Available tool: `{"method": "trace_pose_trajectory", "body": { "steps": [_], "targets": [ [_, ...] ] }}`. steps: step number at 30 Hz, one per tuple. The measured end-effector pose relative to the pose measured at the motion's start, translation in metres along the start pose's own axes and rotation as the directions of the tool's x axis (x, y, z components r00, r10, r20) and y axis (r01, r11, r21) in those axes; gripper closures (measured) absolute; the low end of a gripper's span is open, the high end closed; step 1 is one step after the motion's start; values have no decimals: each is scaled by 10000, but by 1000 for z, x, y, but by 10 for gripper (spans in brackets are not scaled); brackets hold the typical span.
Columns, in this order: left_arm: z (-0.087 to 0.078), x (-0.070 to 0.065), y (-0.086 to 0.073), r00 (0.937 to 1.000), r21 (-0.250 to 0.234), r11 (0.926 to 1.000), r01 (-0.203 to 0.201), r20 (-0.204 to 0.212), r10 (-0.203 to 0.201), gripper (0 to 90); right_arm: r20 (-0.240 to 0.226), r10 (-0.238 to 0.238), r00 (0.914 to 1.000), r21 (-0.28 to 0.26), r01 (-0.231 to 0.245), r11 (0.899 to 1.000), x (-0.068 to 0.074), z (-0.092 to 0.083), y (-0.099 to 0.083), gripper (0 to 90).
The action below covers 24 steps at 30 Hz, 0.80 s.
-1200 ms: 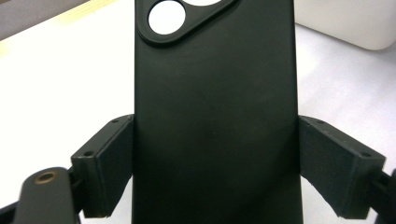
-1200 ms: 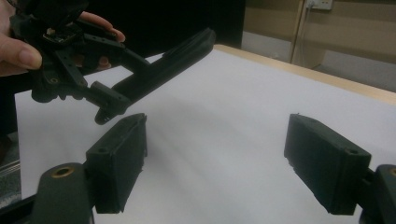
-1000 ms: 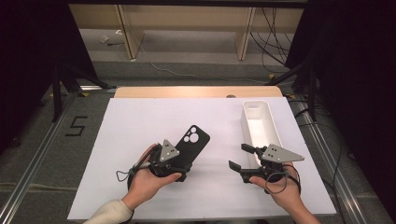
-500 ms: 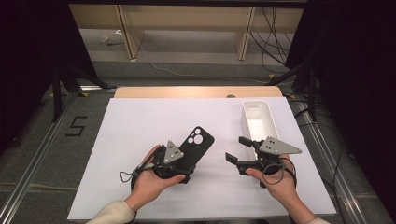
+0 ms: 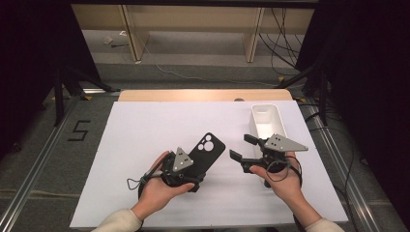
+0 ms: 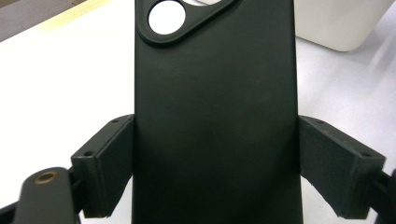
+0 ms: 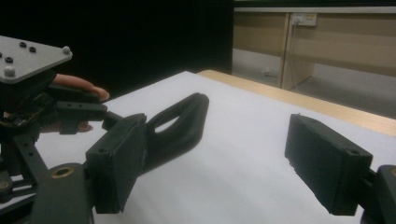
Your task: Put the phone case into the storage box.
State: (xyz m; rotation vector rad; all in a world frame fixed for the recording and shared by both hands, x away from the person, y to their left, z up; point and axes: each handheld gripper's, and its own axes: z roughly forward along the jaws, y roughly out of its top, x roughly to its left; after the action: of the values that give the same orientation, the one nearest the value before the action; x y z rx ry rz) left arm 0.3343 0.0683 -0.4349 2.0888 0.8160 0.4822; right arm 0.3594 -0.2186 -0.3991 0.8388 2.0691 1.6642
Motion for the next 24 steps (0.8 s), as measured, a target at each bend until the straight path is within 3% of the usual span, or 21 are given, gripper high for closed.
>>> {"method": "trace_pose_trajectory", "body": {
  "steps": [24],
  "targets": [
    [5,-11,2,9992,-2,9992,-390,78,390,155,-16,562,9984,441,-561,9975,-1,25,4,228]
  ]
}}
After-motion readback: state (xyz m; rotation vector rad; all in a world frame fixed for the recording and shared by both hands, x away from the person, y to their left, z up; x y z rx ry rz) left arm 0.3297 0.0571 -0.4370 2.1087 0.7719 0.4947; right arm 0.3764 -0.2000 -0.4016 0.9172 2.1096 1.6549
